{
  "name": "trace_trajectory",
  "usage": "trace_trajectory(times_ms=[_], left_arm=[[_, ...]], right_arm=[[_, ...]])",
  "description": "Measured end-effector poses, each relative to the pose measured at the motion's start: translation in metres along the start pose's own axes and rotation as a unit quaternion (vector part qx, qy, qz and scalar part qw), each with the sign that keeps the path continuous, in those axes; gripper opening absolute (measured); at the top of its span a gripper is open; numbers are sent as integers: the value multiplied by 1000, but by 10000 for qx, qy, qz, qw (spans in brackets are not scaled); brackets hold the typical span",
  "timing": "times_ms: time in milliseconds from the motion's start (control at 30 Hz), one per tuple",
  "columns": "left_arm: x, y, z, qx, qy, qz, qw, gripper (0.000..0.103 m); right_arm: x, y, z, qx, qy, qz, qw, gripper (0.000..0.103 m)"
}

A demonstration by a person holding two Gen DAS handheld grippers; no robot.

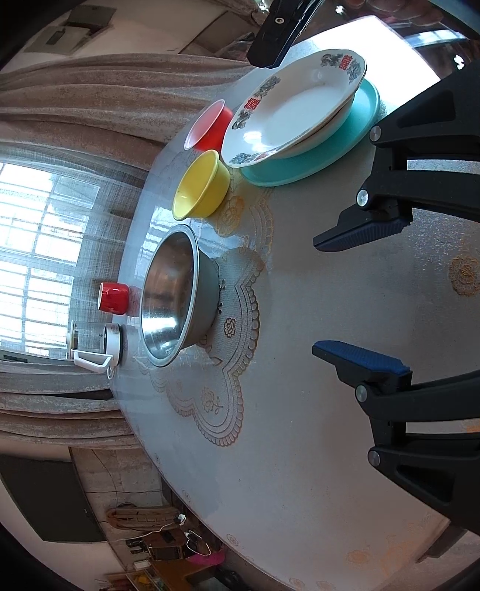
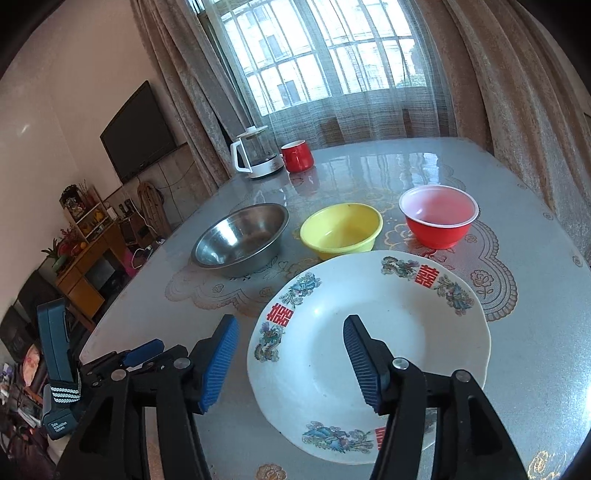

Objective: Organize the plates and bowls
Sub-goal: 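Open both grippers to release the large bowl, then move both grippers toward the rim of the steel basin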

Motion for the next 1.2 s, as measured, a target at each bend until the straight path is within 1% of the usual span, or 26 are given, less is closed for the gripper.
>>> trace_trajectory(times_ms=[200, 367, 567, 667, 733, 800, 867, 967, 1033, 1067, 1100, 1133, 1167, 1200], left_arm=[[-14, 1, -24, -99, -165, 15, 9998, 51], [-40, 10, -46, -47, -533, 49, 9986, 51], [-85, 22, -62, 27, -794, 264, 9965, 51], [-108, 36, -69, 3, -821, 332, 9961, 51], [-122, 50, -72, -38, -744, 360, 9966, 51], [-135, 67, -77, -101, -706, 322, 9969, 51], [-142, 84, -84, -106, -805, 229, 9964, 51], [-143, 104, -89, -23, -1070, -18, 9943, 50], [-139, 113, -92, -94, -1162, -261, 9928, 49], [-134, 117, -92, -83, -1173, -401, 9923, 45], [-128, 122, -91, -70, -1184, -551, 9914, 42], [-124, 125, -89, -19, -1188, -642, 9908, 35], [-121, 124, -87, 66, -1180, -574, 9913, 32], [-121, 122, -84, 127, -1142, -480, 9922, 31]], right_arm=[[-6, 20, -21, -563, 14, -410, 9976, 63], [-26, 40, -36, -959, 39, -699, 9929, 63], [-63, 81, -47, -1308, 64, -1026, 9861, 63], [-87, 114, -43, -1308, 180, -1221, 9837, 63], [-103, 136, -41, -1333, 162, -1326, 9820, 63], [-117, 163, -38, -1318, 145, -1510, 9796, 59], [-128, 191, -37, -1327, 74, -1752, 9755, 55], [-138, 228, -30, -1128, 7, -2023, 9728, 52], [-136, 246, -24, -972, 62, -2265, 9691, 46], [-133, 251, -23, -951, 67, -2398, 9661, 41], [-131, 256, -23, -901, -13, -2425, 9660, 37], [-131, 258, -23, -795, -155, -2395, 9675, 33], [-131, 257, -26, -832, -200, -2377, 9676, 19], [-128, 256, -29, -925, -170, -2439, 9652, 17]])
Point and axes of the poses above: each gripper's, at about its wrist camera, not at the fingertips, and y roughly the way its jaws point, z to its right, x to its underside, the point moved 10 cm from there along y, roughly the way its jaws point, and after that the axes turned 5 degrees about y, right-handed, at the moved point
